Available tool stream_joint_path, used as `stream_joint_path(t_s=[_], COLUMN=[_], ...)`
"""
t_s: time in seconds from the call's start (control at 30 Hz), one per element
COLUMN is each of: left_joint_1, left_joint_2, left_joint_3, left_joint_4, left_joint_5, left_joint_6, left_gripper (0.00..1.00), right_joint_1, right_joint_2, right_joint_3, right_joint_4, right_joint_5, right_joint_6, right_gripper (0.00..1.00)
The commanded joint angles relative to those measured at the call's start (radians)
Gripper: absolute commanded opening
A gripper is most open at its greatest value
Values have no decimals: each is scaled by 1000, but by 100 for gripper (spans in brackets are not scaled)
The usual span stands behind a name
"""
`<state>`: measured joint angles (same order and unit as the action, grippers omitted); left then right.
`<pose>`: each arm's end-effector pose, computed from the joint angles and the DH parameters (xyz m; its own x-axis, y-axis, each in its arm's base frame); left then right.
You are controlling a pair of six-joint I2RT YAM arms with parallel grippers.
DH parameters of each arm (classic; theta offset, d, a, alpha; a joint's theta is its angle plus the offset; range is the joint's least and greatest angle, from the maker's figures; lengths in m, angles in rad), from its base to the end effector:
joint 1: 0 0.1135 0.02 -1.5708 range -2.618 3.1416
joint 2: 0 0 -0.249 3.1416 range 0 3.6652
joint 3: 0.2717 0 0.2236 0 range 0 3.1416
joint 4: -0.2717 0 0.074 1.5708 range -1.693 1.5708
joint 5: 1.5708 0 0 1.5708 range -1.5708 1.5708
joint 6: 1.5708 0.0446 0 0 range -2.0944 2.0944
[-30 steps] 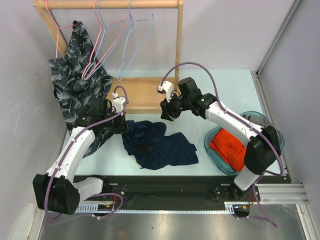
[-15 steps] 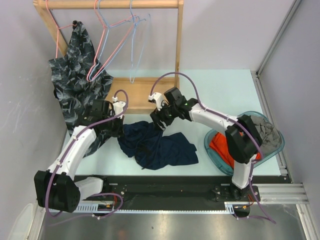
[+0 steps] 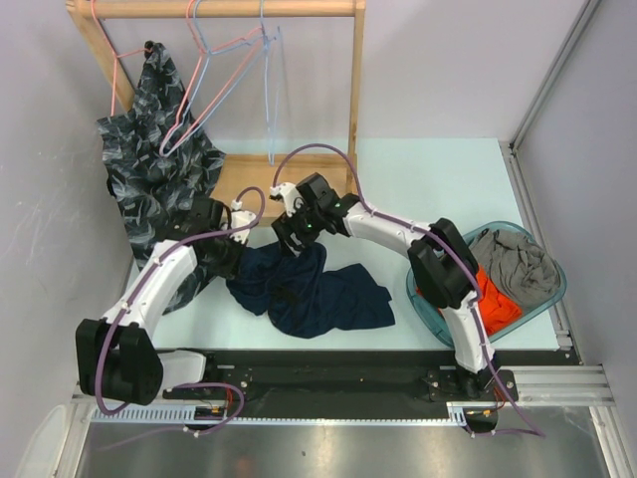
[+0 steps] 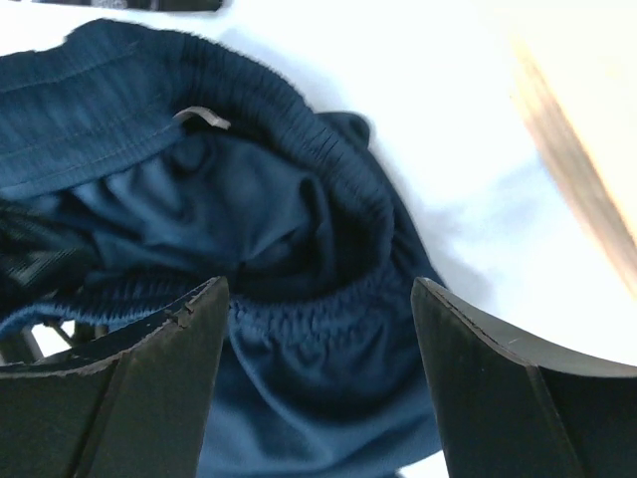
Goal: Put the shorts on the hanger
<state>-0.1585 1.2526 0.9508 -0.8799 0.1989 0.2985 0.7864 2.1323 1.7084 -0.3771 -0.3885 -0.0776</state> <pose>0.2062 -0.0419 0.2343 -0.8060 0.4208 -0.4163 0.4873 0.8709 -0.0632 0.3086 0.3332 0.2076 -0.4405 -0.5429 -0.7150 -0.8781 0.4264 0.2172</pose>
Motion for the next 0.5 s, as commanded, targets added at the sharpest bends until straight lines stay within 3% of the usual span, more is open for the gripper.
stream_joint_path(t_s=[0.0,0.47], left_joint_1=[5,5], left_joint_2=[-5,-21], left_joint_3=[46,11], left_joint_4=[-21,-24], left_joint_5=[-30,-88], left_joint_6=[47,114], left_gripper=[14,17], right_joint_1=[28,-39], right_joint_2=[49,57], right_joint_3=[56,111], right_joint_4=[-31,-29], right_joint_5=[59,-33], right_joint_6=[-13,71], right_gripper=[78,81])
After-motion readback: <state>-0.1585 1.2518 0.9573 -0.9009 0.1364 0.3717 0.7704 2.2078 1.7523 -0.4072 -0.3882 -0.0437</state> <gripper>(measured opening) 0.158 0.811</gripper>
